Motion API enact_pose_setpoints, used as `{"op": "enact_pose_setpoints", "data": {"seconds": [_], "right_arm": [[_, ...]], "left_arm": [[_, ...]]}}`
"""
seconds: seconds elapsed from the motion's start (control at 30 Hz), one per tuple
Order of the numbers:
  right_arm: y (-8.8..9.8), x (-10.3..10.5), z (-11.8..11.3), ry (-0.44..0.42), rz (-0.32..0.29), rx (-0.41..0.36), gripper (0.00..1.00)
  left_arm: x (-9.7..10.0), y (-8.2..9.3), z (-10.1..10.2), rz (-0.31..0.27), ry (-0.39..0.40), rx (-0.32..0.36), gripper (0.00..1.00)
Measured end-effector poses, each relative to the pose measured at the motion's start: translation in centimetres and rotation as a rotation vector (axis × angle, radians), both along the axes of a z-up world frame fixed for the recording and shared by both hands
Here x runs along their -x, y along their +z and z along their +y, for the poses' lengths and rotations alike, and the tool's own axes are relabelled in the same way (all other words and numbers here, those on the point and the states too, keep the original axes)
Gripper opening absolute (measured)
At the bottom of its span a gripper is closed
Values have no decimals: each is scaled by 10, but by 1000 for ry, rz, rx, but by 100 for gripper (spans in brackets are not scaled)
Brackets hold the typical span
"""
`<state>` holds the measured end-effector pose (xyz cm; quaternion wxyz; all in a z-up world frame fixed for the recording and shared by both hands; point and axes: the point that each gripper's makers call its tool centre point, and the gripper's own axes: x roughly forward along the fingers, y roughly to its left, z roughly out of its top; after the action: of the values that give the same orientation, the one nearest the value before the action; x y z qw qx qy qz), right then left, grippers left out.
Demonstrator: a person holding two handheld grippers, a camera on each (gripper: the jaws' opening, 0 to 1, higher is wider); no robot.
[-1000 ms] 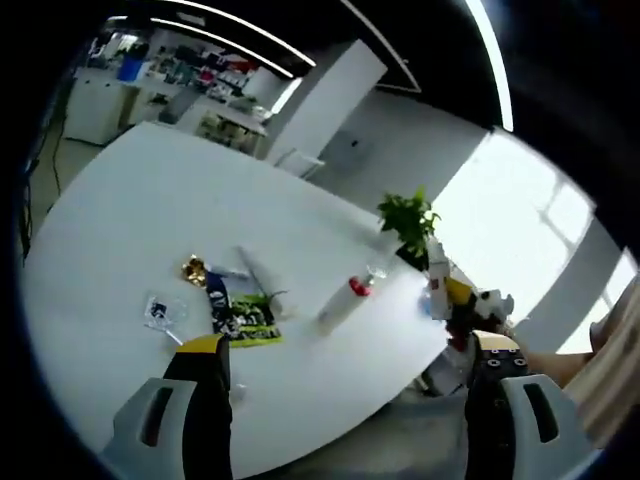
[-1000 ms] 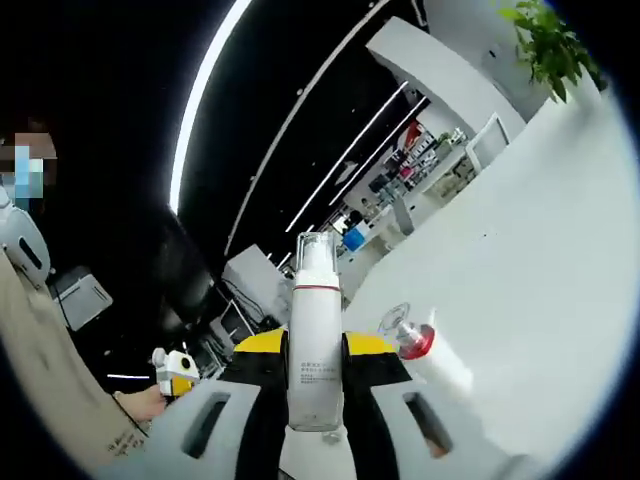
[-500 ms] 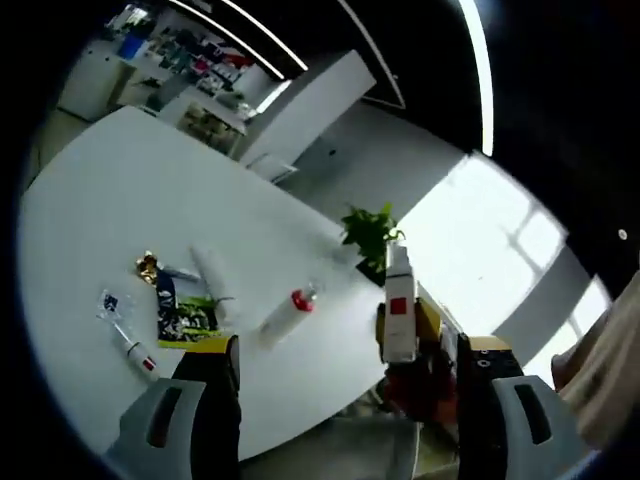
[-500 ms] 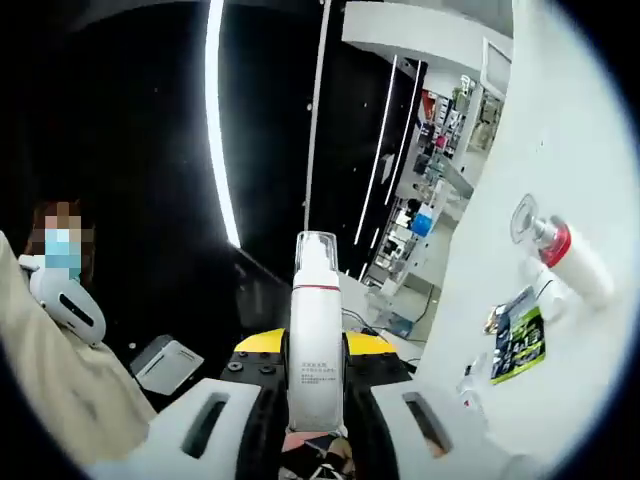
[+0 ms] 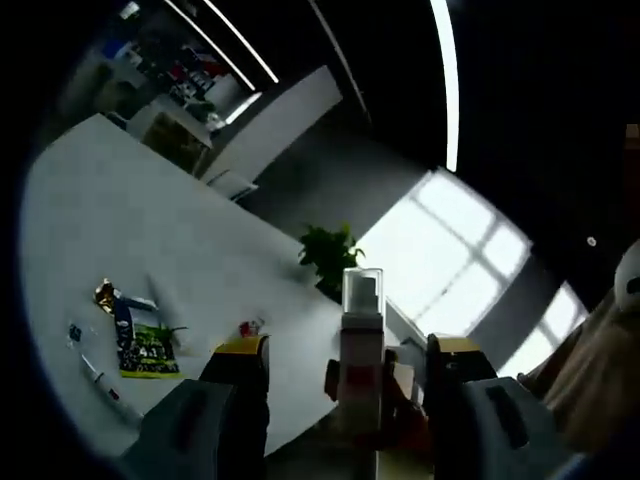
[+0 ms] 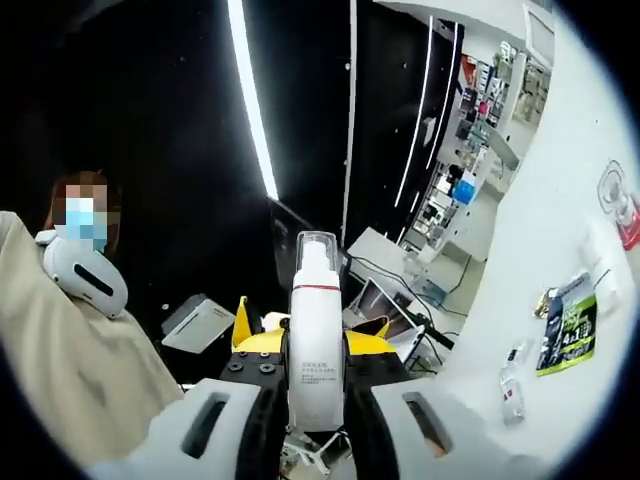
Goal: Arrange the skincare products in the storage area until every visible bottle or jar stands upright without overlapping.
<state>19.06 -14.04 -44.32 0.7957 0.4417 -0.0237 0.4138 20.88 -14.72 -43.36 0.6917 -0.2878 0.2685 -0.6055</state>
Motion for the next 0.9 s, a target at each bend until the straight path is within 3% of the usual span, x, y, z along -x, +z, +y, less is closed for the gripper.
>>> {"op": "enact_pose_setpoints", "data": {"seconds": [0.1, 0.27, 0.57, 0.63, 0.73, 0.77, 0.83, 0.87, 0.9], "right_arm": [[2, 4, 6, 24, -10, 47, 19], [0, 6, 6, 32, -6, 74, 19], [2, 11, 8, 83, -16, 163, 19], [4, 9, 7, 82, -23, 185, 19], [5, 1, 3, 26, -17, 244, 20], [5, -4, 0, -6, -12, 270, 21], [3, -11, -1, -86, -43, 429, 23], [2, -13, 3, -120, -64, 562, 25], [1, -13, 5, -139, -80, 644, 26]], "left_arm": [[4, 0, -1, -23, -15, -5, 50], [9, 0, -1, -67, -39, 11, 25], [19, 8, -6, -86, -99, 24, 18], [15, 11, -6, -147, -79, 22, 18], [7, 13, -6, -134, -17, -16, 18], [2, 13, -5, -132, 16, -32, 17], [-4, 12, -5, -146, 63, -66, 17], [-5, 13, -6, -153, 76, -79, 17], [-6, 16, -7, -166, 91, -77, 16]]}}
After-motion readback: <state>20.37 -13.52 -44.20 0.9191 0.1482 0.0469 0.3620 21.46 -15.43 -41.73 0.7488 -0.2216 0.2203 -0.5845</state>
